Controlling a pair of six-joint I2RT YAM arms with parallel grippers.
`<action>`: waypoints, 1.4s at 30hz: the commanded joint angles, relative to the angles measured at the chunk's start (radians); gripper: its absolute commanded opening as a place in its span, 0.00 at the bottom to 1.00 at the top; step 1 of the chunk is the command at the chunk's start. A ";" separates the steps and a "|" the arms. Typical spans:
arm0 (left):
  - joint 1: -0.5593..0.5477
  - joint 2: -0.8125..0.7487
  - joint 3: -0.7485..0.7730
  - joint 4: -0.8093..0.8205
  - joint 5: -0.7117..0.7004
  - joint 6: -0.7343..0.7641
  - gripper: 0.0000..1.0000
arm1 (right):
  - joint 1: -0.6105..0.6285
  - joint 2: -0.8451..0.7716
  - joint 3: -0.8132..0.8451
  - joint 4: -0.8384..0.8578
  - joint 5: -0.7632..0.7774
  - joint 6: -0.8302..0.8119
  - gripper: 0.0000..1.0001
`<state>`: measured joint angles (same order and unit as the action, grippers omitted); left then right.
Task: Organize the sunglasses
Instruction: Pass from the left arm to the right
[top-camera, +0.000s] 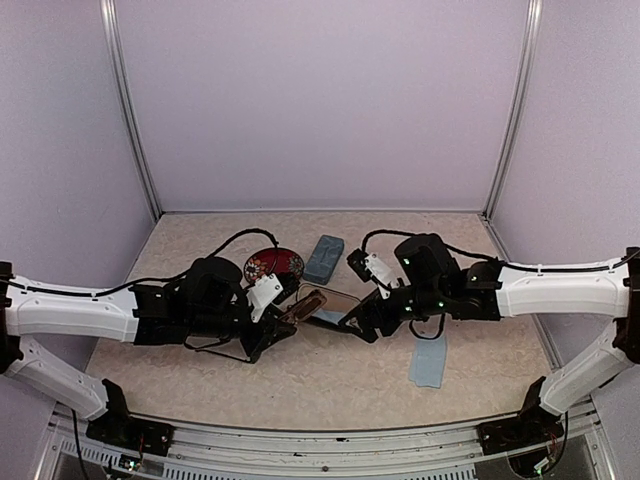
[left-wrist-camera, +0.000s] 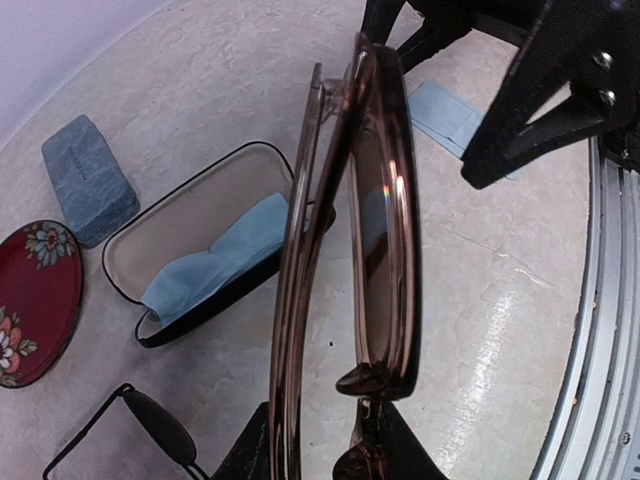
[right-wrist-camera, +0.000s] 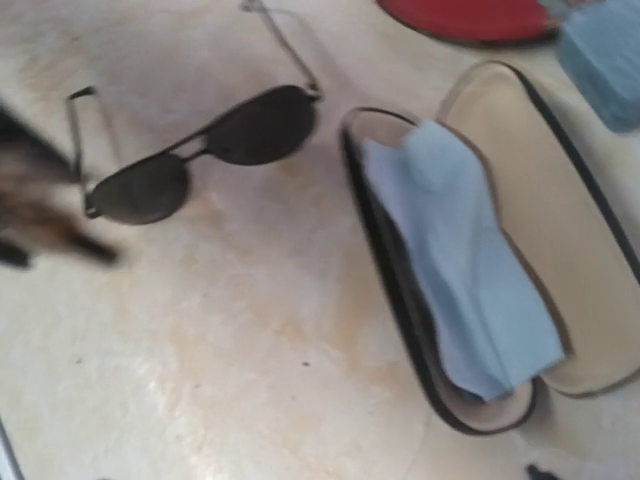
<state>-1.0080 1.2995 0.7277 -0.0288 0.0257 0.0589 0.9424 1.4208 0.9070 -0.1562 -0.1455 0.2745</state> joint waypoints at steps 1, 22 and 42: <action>0.020 0.017 0.050 -0.024 0.157 -0.076 0.29 | 0.065 -0.076 -0.029 0.051 -0.008 -0.148 0.89; 0.036 -0.014 0.039 -0.146 0.533 -0.206 0.29 | 0.497 -0.034 -0.058 0.112 0.767 -0.701 0.94; 0.034 0.072 0.060 -0.185 0.649 -0.208 0.31 | 0.601 0.046 0.063 0.007 0.756 -0.847 0.84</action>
<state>-0.9771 1.3613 0.7620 -0.2131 0.6338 -0.1524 1.5284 1.4551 0.9298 -0.1017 0.6548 -0.5629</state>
